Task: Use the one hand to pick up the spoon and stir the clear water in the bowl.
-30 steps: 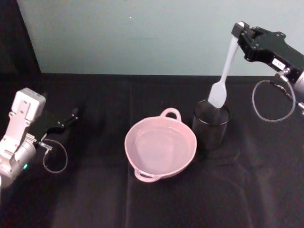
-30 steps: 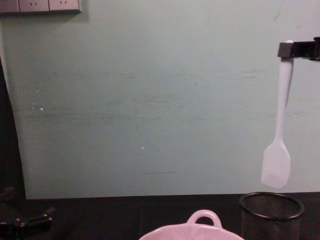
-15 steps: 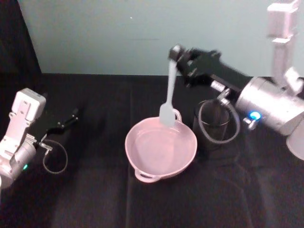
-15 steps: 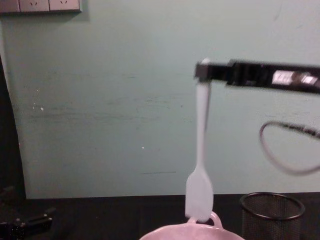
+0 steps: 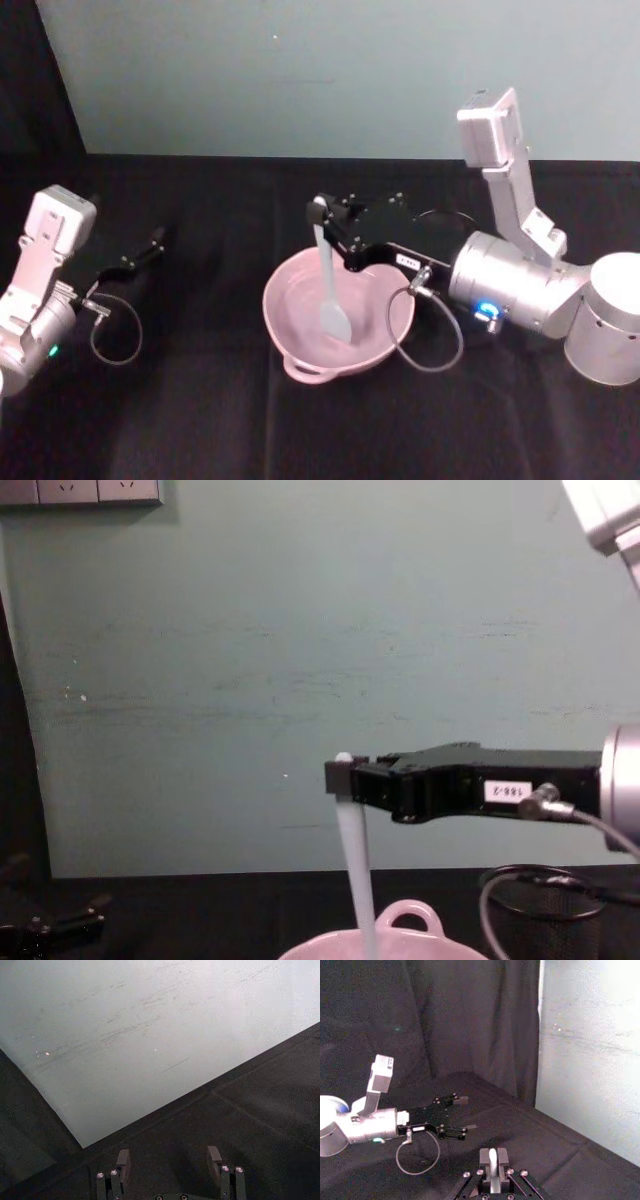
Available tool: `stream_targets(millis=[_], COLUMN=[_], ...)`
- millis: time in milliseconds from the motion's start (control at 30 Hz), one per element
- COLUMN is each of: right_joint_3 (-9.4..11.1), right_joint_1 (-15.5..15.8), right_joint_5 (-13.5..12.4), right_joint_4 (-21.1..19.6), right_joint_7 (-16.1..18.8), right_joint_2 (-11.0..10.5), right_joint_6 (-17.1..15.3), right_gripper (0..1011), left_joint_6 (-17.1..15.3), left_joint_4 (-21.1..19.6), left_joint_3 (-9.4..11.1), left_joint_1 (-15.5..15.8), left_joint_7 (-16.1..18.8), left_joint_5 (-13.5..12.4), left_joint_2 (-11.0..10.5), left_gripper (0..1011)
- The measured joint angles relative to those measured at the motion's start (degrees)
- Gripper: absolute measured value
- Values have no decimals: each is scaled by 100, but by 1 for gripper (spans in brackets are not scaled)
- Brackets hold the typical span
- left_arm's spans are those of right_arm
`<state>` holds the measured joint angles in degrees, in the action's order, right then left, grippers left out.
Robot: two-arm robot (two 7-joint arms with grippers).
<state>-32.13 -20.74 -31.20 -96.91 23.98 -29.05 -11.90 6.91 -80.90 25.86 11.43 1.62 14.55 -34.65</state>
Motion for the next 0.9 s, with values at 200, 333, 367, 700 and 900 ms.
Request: stream_targets(millis=[200, 333, 367, 700, 900], right_joint_3=[-70, -87, -85, 139, 343], right_joint_1=[-138, -348, -391, -679, -613], right_joint_5=[30, -48, -57, -37, 36], right_joint_4=[317, 802, 896, 1546, 1513], right_joint_7=[138, 287, 307, 295, 168], right_joint_2=[273, 585, 637, 813, 677], right_joint_6=[32, 181, 211, 461, 495], right_gripper=[96, 96, 96, 97, 96], left_joint_6=[0, 0, 0, 0, 0], left_joint_4=[0, 0, 0, 0, 0], left_joint_3=[0, 0, 0, 0, 0], left_joint_1=[0, 0, 0, 0, 0], left_joint_7=[0, 0, 0, 0, 0], left_joint_5=[0, 0, 0, 0, 0], left_joint_2=[0, 0, 0, 0, 0], left_gripper=[1011, 1011, 1011, 1011, 1011])
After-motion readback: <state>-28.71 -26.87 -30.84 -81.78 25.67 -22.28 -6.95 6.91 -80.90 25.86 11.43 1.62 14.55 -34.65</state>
